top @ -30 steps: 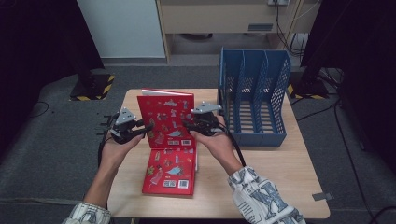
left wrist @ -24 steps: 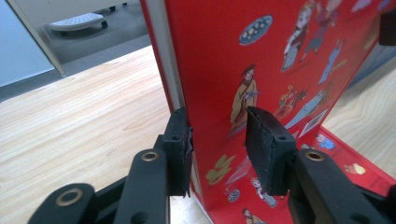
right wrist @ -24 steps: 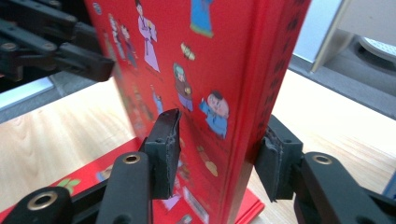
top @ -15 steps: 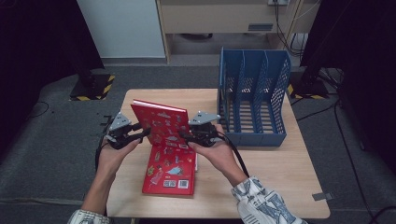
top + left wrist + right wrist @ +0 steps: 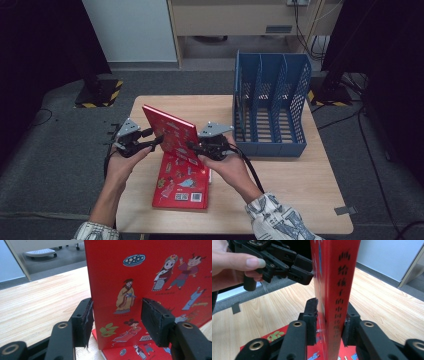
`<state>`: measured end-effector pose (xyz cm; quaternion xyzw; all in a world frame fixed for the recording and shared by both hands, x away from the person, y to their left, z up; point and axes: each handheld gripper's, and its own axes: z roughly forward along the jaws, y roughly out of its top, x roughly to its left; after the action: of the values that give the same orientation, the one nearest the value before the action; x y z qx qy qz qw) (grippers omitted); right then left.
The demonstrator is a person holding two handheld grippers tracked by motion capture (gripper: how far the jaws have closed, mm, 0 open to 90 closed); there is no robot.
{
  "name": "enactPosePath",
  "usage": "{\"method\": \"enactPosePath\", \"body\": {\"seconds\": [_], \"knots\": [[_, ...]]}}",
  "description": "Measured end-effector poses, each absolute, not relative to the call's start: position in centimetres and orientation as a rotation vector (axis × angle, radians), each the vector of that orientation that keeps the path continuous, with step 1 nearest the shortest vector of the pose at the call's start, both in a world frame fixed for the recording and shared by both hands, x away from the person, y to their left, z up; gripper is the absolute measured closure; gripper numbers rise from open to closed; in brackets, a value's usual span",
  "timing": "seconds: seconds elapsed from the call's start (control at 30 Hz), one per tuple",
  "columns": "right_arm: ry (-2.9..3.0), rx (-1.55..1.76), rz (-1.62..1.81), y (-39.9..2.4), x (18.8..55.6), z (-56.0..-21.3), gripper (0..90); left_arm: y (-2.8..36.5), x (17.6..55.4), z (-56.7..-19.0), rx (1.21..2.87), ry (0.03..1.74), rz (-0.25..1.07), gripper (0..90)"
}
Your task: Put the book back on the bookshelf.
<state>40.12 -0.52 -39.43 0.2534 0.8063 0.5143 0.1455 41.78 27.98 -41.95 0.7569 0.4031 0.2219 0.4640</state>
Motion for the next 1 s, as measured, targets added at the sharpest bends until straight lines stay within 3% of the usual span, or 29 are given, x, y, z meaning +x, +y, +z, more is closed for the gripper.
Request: {"method": "enactPosePath", "body": {"seconds": [0.63,1.0], "knots": [[2.314,0.709,1.535,-0.3,40.4,-38.9,75.7,27.3,41.9,-41.9,1.876,0.959,0.517,39.8],[2.287,0.687,1.591,-0.9,40.5,-37.6,70.2,26.0,41.8,-41.9,1.889,0.937,0.503,38.7]]}}
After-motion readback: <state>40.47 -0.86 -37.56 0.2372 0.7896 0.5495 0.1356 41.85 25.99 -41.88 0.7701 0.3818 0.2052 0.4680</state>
